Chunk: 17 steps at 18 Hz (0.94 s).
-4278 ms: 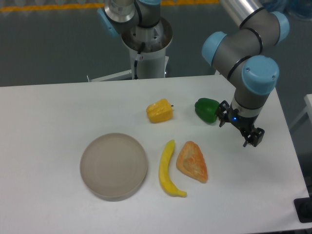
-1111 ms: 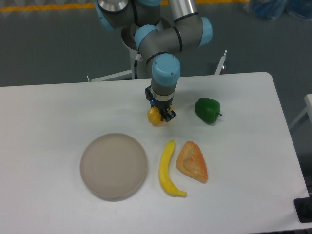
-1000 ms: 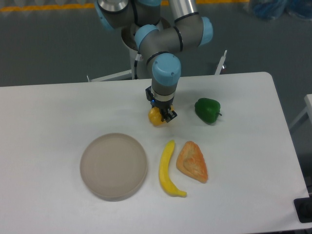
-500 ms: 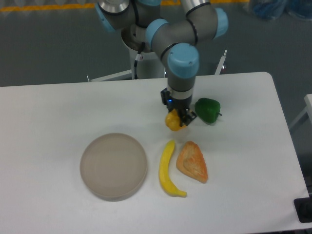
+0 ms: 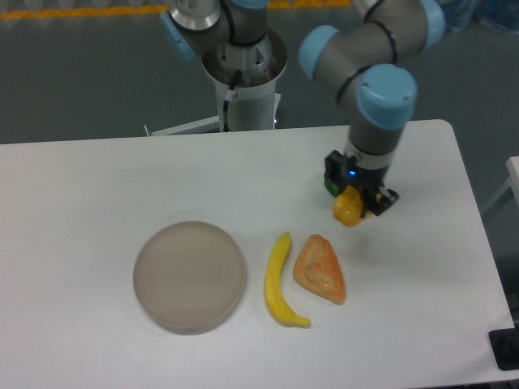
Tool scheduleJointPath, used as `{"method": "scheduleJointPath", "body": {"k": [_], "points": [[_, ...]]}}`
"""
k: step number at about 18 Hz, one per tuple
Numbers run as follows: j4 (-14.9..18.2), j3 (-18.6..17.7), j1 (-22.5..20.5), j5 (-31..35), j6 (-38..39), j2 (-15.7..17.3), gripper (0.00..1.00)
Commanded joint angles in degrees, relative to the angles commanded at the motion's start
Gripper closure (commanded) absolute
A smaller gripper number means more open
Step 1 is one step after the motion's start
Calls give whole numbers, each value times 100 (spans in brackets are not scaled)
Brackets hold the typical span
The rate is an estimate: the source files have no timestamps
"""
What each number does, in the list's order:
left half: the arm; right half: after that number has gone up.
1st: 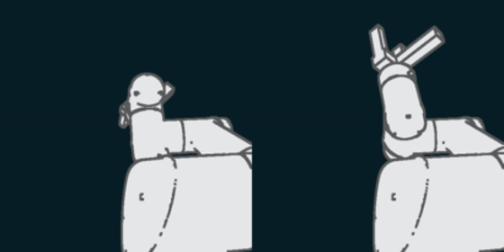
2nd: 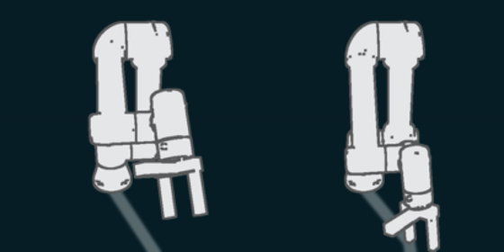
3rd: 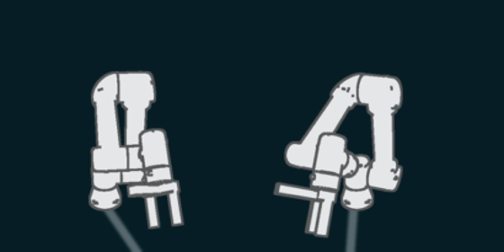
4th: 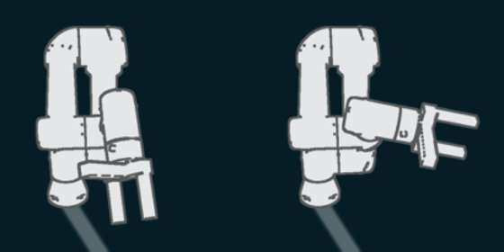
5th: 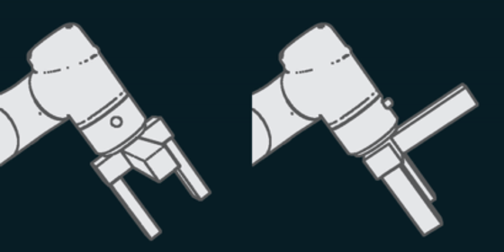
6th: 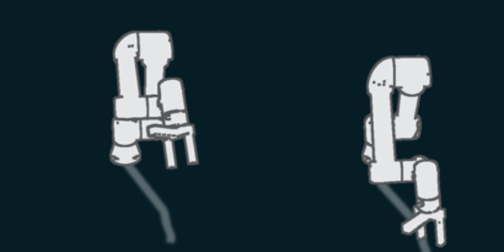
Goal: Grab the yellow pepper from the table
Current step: 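Lift the yellow pepper and carry it toward the green pepper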
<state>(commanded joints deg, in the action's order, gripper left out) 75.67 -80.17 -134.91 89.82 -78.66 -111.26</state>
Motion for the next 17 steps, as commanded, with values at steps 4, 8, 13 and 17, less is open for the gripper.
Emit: {"method": "scheduleJointPath", "body": {"k": [4, 8, 13, 17], "points": [[26, 124, 0, 131, -773, -186, 91], [9, 133, -88, 273, -994, -247, 91], [-26, 124, -88, 202, -994, -273, 91], [-35, 133, -88, 185, -985, -300, 91]]}}
